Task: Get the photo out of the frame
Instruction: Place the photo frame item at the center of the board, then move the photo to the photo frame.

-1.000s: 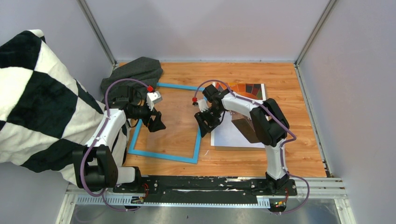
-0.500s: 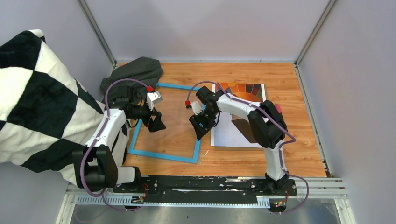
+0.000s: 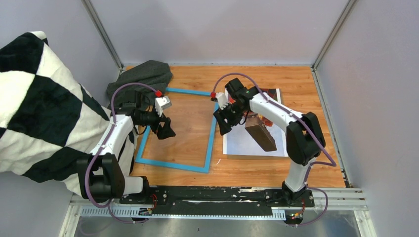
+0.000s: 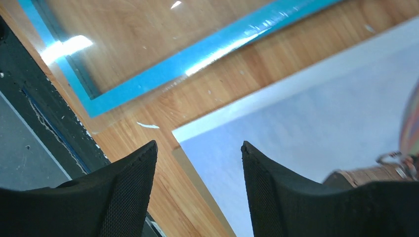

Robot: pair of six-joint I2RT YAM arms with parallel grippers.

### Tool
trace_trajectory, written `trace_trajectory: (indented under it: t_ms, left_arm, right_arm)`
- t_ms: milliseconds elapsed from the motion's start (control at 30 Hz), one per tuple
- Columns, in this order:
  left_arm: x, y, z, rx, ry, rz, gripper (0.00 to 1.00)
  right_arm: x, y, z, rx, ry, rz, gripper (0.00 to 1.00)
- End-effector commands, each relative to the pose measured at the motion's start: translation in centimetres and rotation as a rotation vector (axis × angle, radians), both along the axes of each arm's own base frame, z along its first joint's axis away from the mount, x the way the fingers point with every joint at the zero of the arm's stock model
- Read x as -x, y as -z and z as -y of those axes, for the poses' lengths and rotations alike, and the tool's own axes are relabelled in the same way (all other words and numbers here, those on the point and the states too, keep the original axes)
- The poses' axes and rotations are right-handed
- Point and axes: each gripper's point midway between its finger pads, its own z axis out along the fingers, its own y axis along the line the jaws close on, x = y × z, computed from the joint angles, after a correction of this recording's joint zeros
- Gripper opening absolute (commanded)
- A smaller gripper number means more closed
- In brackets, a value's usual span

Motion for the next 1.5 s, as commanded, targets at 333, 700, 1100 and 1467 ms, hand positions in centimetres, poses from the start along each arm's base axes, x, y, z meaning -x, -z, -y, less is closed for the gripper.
trace_trajectory:
  t_ms: [333, 700, 1100, 1467]
  left_arm:
    - [-7.4, -6.5, -3.3, -0.262, -0.271, 0.217, 1.00]
    - [-13.1, -23.0, -4.0, -0.278, -0.720, 0.838, 1.00]
    - [-11.5, -20.1, 8.2, 0.117, -0.450, 0.661, 1.00]
    - [-5.6, -9.9, 21.4, 0.255, -0.100, 0.174, 1.00]
  right_arm:
    - [-4.9, -2.7, 12.9, 0.068, 0.354, 0.182, 0.66]
    - [-7.6, -6.5, 18.4, 0.209, 0.505, 0.498, 0.82]
    - [-7.7, -7.4, 21.4, 0.056, 0.638, 0.411, 0.94]
    - [-4.8, -6.7, 18.4, -0.092, 0.540, 0.264, 0.93]
